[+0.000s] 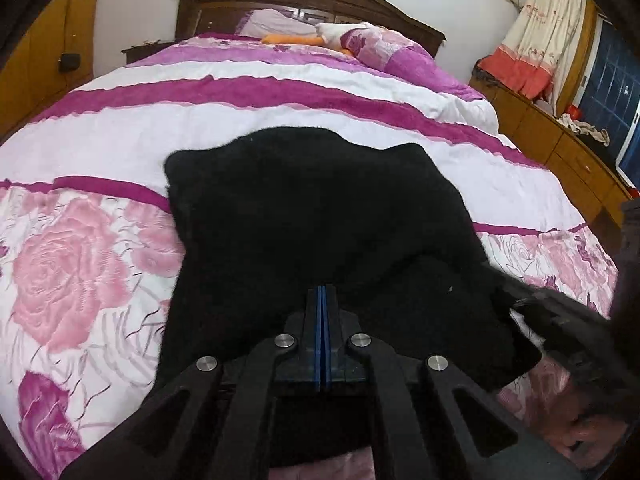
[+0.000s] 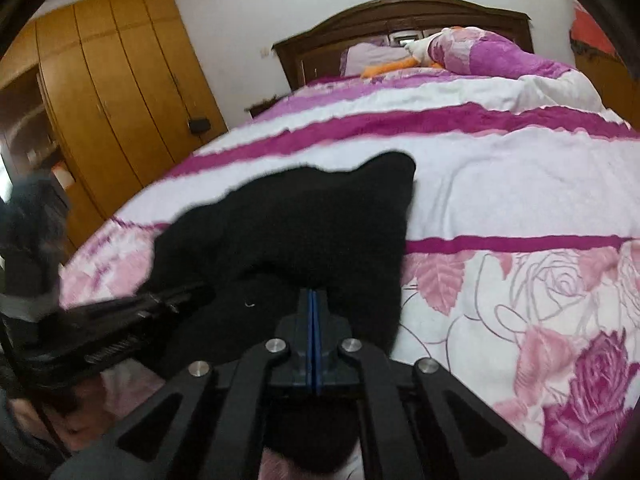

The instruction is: Fold small clothes

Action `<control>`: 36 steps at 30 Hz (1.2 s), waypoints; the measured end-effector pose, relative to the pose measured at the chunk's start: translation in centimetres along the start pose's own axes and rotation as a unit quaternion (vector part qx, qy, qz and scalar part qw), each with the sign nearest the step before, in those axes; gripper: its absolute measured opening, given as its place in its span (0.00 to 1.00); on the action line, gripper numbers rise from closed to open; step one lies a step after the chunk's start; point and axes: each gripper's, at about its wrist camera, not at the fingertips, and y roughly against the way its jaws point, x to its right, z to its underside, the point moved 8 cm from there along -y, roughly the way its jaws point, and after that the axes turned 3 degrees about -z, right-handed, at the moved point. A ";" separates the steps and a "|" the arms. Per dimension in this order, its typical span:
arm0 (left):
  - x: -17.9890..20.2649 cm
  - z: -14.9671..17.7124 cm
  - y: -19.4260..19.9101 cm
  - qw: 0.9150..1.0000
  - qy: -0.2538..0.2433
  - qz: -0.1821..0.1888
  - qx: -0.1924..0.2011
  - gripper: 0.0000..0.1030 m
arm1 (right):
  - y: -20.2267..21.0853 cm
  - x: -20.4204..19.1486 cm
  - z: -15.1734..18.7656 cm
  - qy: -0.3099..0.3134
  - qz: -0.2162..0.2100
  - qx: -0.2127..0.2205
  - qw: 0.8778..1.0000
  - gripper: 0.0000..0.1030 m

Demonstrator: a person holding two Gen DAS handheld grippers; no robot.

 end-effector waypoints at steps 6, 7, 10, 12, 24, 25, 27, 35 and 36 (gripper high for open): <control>-0.5 0.5 0.2 1.000 -0.007 -0.011 -0.002 0.00 | 0.9 0.4 0.3 0.005 0.028 -0.007 1.000 0.00; -0.6 0.6 -0.1 1.000 -0.005 -0.007 -0.005 0.00 | 0.3 0.9 0.9 -0.002 0.033 -0.017 0.999 0.00; -0.8 0.6 -0.4 1.000 -0.001 0.001 -0.010 0.00 | -0.9 2.2 1.9 -0.018 0.035 -0.026 0.999 0.00; -0.6 0.4 0.1 1.000 -0.004 0.007 -0.006 0.00 | -0.6 2.1 1.6 -0.017 0.033 -0.027 0.999 0.00; -3.2 -1.9 5.2 0.998 0.026 0.029 0.040 0.61 | 0.7 4.0 -3.3 -0.106 -0.099 0.019 0.989 0.92; -3.8 -1.7 4.1 0.999 0.034 0.014 0.026 0.61 | -0.3 4.7 -3.2 -0.129 -0.107 0.009 0.986 0.91; -5.2 -1.0 1.2 0.998 0.056 0.010 -0.015 0.61 | -1.9 5.7 -2.4 -0.167 -0.120 -0.010 0.979 0.91; -6.6 -0.6 -2.3 0.991 0.086 0.080 -0.058 0.64 | -4.9 4.2 -1.3 -0.156 -0.169 -0.075 0.970 0.87; -6.7 -1.0 -2.6 0.990 0.093 0.093 -0.056 0.64 | -5.4 4.2 -1.4 -0.152 -0.168 -0.078 0.971 0.87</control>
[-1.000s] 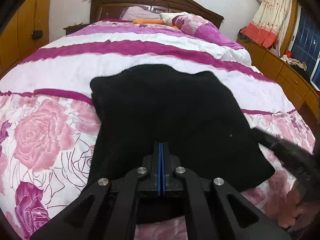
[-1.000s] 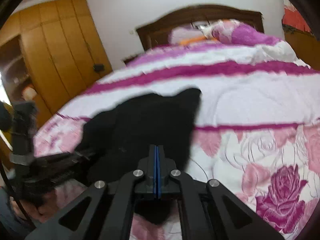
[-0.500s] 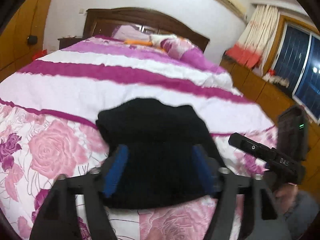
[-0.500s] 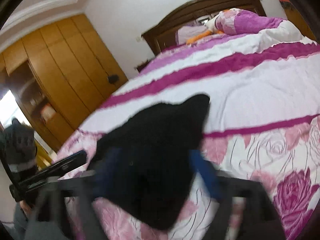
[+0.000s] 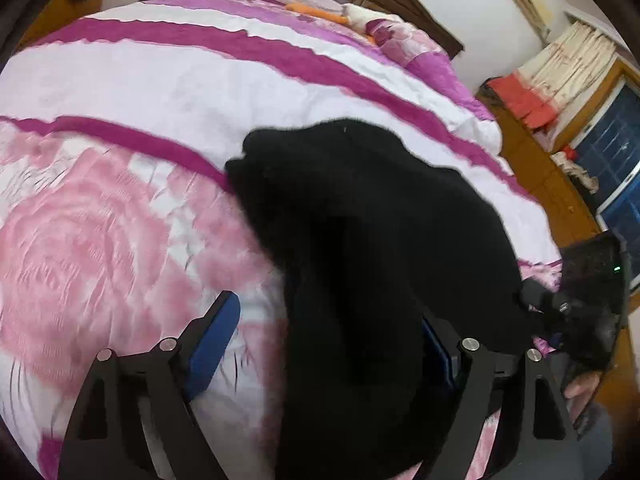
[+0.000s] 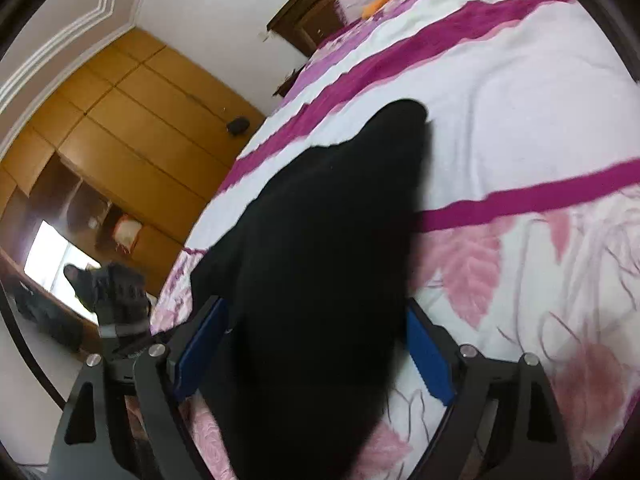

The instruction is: Fold small clothes

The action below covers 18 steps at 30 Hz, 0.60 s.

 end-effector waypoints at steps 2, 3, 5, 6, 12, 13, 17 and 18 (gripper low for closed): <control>-0.2 -1.1 -0.7 0.999 0.015 0.030 -0.004 0.64 | -1.4 0.3 -0.7 0.004 -0.004 -0.012 1.000 0.86; -0.4 -1.9 -1.3 0.999 0.021 0.049 -0.008 0.64 | -1.8 0.5 -1.1 0.002 -0.008 -0.015 1.000 0.84; -0.3 -3.1 -2.1 0.997 0.026 0.068 -0.016 0.64 | -2.5 1.1 -2.1 -0.010 -0.026 -0.016 0.999 0.81; -0.3 -3.6 -2.7 0.996 0.029 0.080 -0.024 0.64 | -2.8 1.4 -2.6 -0.018 -0.036 -0.016 0.999 0.80; 0.3 -3.4 -3.1 0.993 0.032 0.108 -0.041 0.26 | -4.2 2.3 -3.7 -0.051 -0.076 -0.003 0.996 0.76; 0.4 -3.2 -3.3 0.990 0.049 0.128 -0.046 0.15 | -4.6 2.3 -3.7 -0.049 -0.075 -0.002 0.996 0.72; 0.7 -3.6 -2.9 0.991 0.052 0.124 -0.022 0.06 | -4.7 2.3 -3.5 -0.041 -0.042 0.018 0.998 0.43; 1.3 -3.8 -2.4 0.992 0.041 0.117 -0.010 0.05 | -4.5 2.1 -3.7 -0.044 -0.045 0.027 0.998 0.40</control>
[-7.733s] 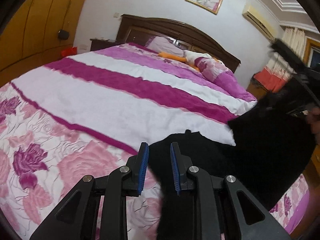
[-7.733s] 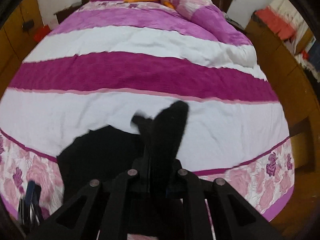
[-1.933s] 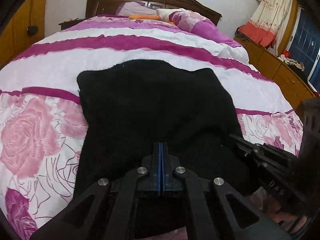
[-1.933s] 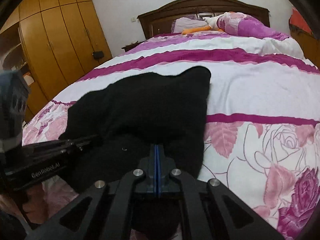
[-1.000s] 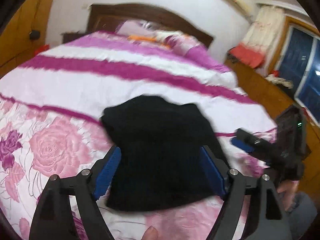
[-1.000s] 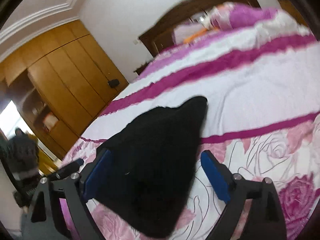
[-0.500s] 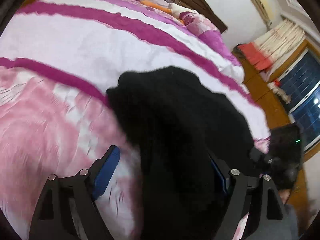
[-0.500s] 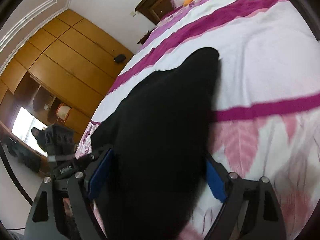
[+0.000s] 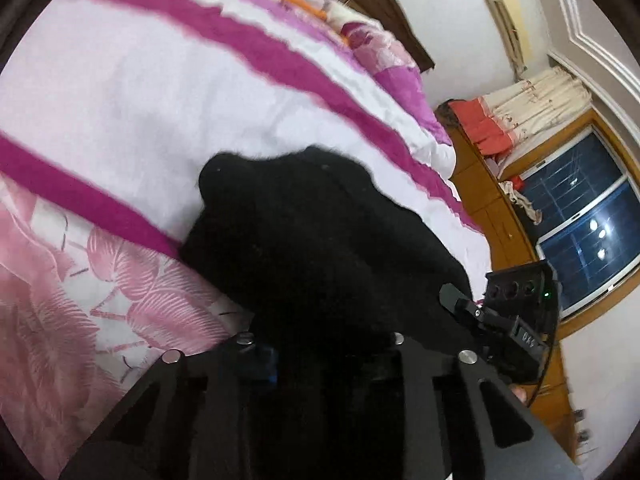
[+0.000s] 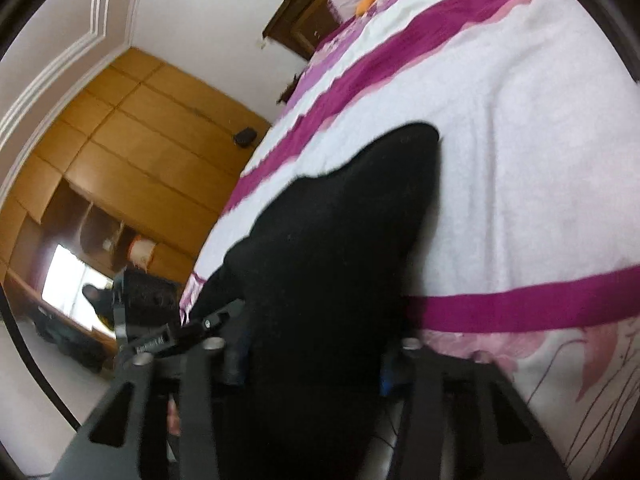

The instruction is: Fold small clothes

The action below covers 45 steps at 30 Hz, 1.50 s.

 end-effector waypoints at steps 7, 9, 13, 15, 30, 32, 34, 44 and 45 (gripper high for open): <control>9.8 -1.9 1.8 0.994 -0.086 0.041 0.060 0.05 | 6.3 -3.8 -2.9 0.041 -0.013 0.056 0.998 0.37; 12.8 -3.0 1.1 0.992 -0.097 0.058 0.060 0.05 | 9.6 -4.7 -4.5 0.051 -0.020 0.072 0.996 0.37; 16.6 -5.2 -2.5 0.991 -0.110 0.067 0.043 0.06 | 14.3 -3.5 -8.3 0.058 -0.005 0.083 0.995 0.39; 17.2 -6.1 -5.9 0.992 -0.114 0.054 0.029 0.06 | 15.4 -1.3 -10.7 0.058 0.007 0.076 0.995 0.39; 15.0 -4.4 -16.1 0.983 -0.172 -0.068 -0.011 0.19 | 11.9 10.8 -13.0 0.003 0.071 0.019 0.997 0.49; 15.4 -4.2 -15.1 0.980 -0.179 -0.087 -0.018 0.26 | 11.9 10.5 -13.2 -0.009 0.087 0.022 0.996 0.56; 15.5 -3.9 -14.2 0.980 -0.172 -0.098 -0.031 0.44 | 12.8 9.9 -12.9 -0.017 0.110 0.037 0.993 0.61; 22.6 -2.2 -2.5 0.974 -0.193 -0.100 0.062 0.59 | 22.6 3.7 -7.6 0.021 0.135 0.155 0.978 0.82; 23.6 -1.7 -0.7 0.971 -0.204 -0.098 0.082 0.64 | 23.3 2.5 -7.0 0.031 0.130 0.164 0.977 0.84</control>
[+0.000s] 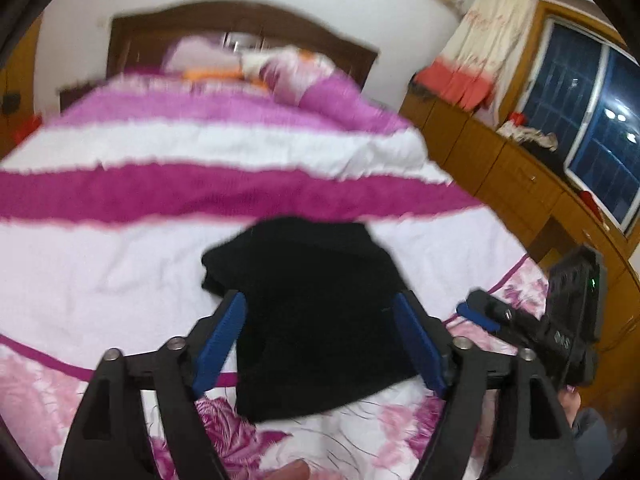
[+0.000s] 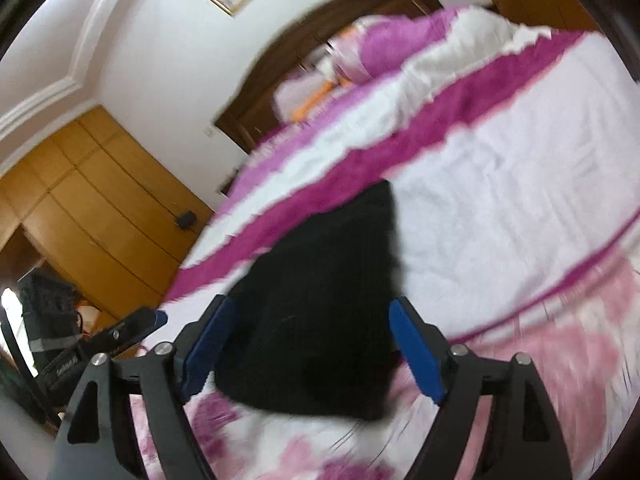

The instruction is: Fold small clothes

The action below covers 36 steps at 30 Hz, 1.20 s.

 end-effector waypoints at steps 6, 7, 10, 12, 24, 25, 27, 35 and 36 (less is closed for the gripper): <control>2.7 -0.4 6.3 0.997 -0.034 -0.003 0.074 0.74 | 6.4 -6.5 1.9 0.142 0.032 0.079 0.986 0.93; 2.9 -0.4 6.5 0.996 -0.038 -0.004 0.081 0.75 | 7.0 -7.3 2.3 0.171 0.041 0.095 0.980 0.95; 2.6 0.5 6.4 0.993 -0.051 -0.021 0.108 0.79 | 7.7 -8.8 3.3 0.229 0.066 0.128 0.963 0.97; 2.2 1.5 5.0 0.991 -0.060 -0.035 0.118 0.80 | 7.8 -9.2 3.7 0.258 0.090 0.143 0.951 0.97; -1.3 8.8 -8.0 0.989 -0.089 -0.110 0.050 0.81 | 1.3 -4.5 6.1 0.300 0.161 0.091 0.936 1.00; -1.0 8.9 -8.3 0.988 -0.095 -0.115 0.047 0.81 | 0.6 -3.8 6.4 0.295 0.167 0.077 0.938 1.00; -0.5 9.1 -8.2 0.986 -0.107 -0.115 0.052 0.84 | 0.1 -3.2 6.7 0.289 0.173 0.065 0.939 1.00; -0.3 9.2 -7.8 0.987 -0.106 -0.109 0.057 0.85 | 1.6 -2.1 6.1 0.253 0.153 0.089 0.951 1.00; -0.3 9.1 -7.7 0.987 -0.105 -0.109 0.059 0.85 | 1.6 -2.0 6.1 0.251 0.153 0.090 0.952 1.00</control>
